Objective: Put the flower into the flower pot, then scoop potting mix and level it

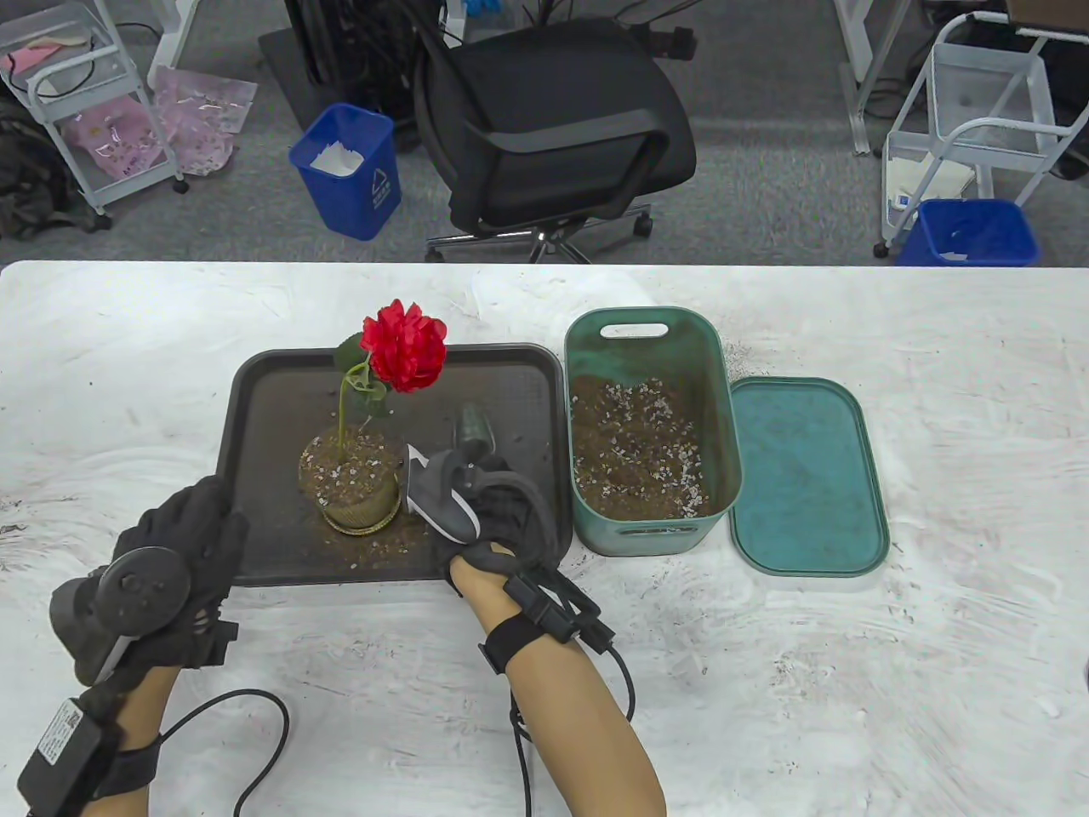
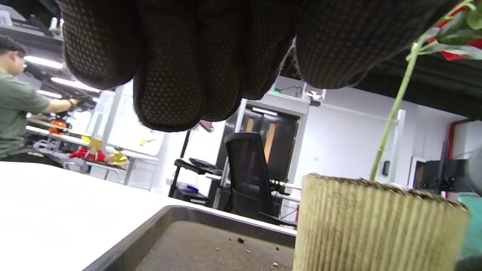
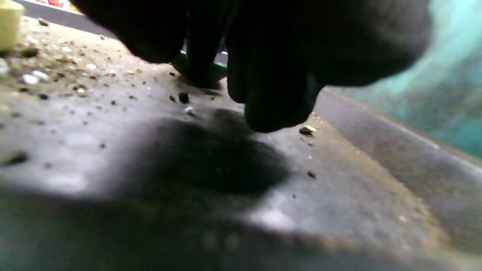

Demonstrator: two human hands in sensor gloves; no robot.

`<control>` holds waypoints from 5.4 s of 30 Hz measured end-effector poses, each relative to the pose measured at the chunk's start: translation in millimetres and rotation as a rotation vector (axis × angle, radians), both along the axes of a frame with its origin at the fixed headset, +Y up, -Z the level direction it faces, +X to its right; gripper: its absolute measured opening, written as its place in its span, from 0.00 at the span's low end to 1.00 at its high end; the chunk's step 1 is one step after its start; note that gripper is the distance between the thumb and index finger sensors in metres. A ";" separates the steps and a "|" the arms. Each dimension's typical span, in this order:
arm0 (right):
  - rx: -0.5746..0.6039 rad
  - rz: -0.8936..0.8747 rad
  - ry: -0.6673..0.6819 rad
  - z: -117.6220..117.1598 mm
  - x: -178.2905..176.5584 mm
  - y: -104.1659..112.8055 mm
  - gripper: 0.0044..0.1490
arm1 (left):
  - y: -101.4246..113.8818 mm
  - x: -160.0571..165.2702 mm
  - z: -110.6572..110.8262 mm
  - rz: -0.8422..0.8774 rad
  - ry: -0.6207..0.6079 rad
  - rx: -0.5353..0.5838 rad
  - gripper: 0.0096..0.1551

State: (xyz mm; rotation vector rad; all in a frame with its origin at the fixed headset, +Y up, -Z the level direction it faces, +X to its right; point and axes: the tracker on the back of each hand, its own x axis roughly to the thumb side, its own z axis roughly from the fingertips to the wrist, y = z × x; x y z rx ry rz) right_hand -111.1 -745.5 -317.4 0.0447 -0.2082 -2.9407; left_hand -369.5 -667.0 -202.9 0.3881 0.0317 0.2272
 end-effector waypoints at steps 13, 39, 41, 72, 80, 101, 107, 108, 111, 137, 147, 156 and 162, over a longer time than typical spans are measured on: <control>0.265 -0.095 0.345 82.5 27.4 77.1 0.38 | 1.0 20.9 9.6 -0.122 -0.034 0.015 0.32; 0.718 -0.476 -0.629 114.0 431.7 73.3 0.38 | -5.9 27.2 8.6 -0.159 -0.017 -0.015 0.35; 0.566 -0.426 -0.691 104.2 440.6 49.9 0.37 | -6.9 25.8 7.9 -0.157 -0.012 -0.020 0.35; 0.686 -0.944 -0.515 95.8 391.0 66.6 0.37 | -8.2 20.9 7.2 -0.153 -0.002 -0.030 0.34; 0.976 -0.506 -0.105 138.8 299.4 170.0 0.34 | -4.0 20.9 10.2 -0.134 -0.006 -0.011 0.34; 1.032 0.028 0.492 154.4 184.5 55.1 0.32 | -9.4 24.8 8.0 -0.161 -0.038 -0.045 0.33; 1.004 0.065 0.524 154.1 179.6 55.9 0.31 | -9.1 25.8 7.8 -0.160 -0.032 -0.060 0.33; 0.995 0.085 0.527 152.3 178.0 57.8 0.32 | -9.5 26.0 7.6 -0.161 -0.033 -0.063 0.33; 0.969 0.089 0.528 146.6 172.1 63.8 0.32 | -10.0 26.9 7.4 -0.165 -0.035 -0.068 0.33; 0.583 0.054 0.511 74.3 161.3 80.5 0.45 | -11.5 26.5 5.9 -0.171 -0.038 -0.077 0.33; 0.589 -0.093 0.510 97.1 168.0 88.4 0.47 | -3.4 32.9 11.7 -0.185 -0.055 -0.028 0.34; 0.818 -0.227 0.440 153.5 208.4 97.2 0.44 | 10.8 57.8 26.7 -0.259 -0.220 0.019 0.54; 0.806 -0.180 0.353 152.2 237.9 80.4 0.44 | 6.7 62.7 26.6 -0.334 -0.212 -0.030 0.59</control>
